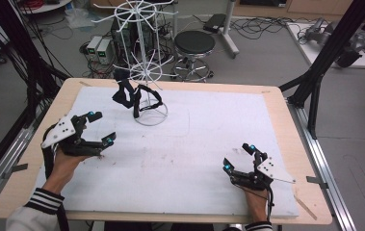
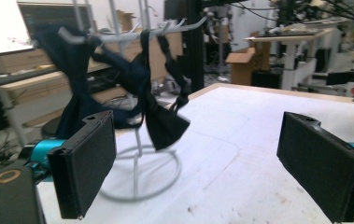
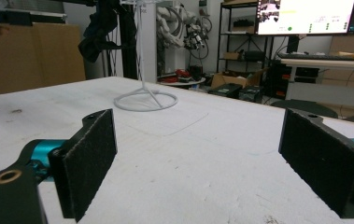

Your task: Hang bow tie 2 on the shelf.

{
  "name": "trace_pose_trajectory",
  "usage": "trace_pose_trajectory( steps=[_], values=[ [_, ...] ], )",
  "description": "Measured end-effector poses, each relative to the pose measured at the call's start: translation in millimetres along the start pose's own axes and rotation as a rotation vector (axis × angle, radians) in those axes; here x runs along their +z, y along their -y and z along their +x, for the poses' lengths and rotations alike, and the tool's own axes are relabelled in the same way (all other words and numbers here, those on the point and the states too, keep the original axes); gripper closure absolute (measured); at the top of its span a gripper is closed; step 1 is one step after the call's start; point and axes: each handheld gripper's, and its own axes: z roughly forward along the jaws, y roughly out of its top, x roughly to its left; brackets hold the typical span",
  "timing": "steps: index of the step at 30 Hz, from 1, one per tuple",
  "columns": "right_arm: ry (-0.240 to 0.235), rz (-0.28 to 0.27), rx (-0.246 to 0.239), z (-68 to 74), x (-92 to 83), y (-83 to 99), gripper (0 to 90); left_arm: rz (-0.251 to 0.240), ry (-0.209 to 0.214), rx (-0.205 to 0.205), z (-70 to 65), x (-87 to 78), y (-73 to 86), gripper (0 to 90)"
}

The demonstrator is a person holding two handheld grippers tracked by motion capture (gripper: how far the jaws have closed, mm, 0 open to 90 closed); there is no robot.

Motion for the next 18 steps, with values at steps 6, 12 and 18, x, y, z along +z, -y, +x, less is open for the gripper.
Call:
trace_pose_trajectory(
  steps=[6,12,18],
  values=[
    [-0.003,0.009,-0.001,0.6,0.2,-0.2,10.8,-0.026,-0.043,-0.038,-6.7,-14.6,25.5,12.4],
    [0.004,0.011,-0.002,1.7,0.0,-0.2,10.8,-0.053,-0.1,-0.036,-15.8,-29.4,43.8,12.4],
    [0.007,0.018,-0.01,2.6,0.4,-0.4,10.8,-0.058,-0.128,-0.048,-20.4,-38.0,58.4,12.4]
  ],
)
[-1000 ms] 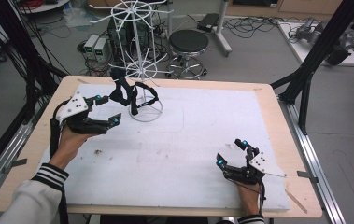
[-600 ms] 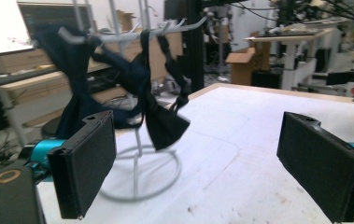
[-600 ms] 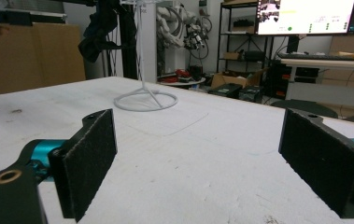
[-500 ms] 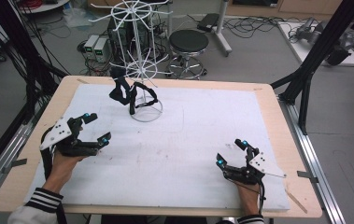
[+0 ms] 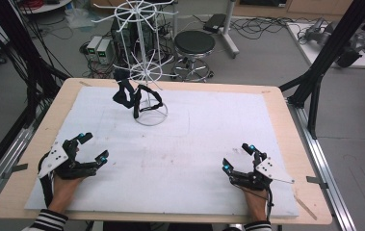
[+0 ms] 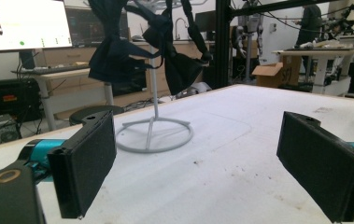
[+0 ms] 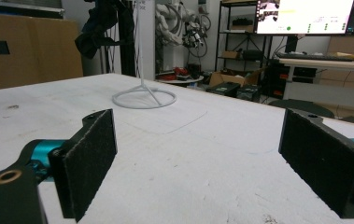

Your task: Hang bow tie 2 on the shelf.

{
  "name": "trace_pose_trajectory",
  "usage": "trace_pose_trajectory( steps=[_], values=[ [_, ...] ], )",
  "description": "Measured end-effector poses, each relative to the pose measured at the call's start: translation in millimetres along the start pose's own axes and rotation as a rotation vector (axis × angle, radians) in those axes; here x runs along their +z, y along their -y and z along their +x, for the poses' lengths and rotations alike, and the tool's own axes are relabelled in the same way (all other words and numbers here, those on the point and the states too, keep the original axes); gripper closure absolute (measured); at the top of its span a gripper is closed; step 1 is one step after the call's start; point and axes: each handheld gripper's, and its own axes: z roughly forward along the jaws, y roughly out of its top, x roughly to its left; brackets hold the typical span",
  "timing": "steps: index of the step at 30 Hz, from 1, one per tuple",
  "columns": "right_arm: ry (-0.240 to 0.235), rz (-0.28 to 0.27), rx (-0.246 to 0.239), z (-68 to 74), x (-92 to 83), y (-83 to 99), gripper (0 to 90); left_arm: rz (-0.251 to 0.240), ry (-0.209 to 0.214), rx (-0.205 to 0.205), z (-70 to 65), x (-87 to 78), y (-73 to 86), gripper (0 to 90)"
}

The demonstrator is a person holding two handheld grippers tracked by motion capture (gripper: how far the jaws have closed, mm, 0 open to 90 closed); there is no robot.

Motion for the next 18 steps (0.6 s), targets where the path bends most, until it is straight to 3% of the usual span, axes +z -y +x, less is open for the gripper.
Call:
trace_pose_trajectory(
  steps=[4,18],
  values=[
    [0.0,0.006,-0.02,1.4,0.7,-0.2,10.8,0.016,-0.006,-0.021,0.8,-2.4,6.4,12.4],
    [0.017,0.008,-0.042,3.7,1.1,-0.3,10.8,0.0,-0.018,-0.025,0.5,-4.3,7.5,12.7]
  ],
)
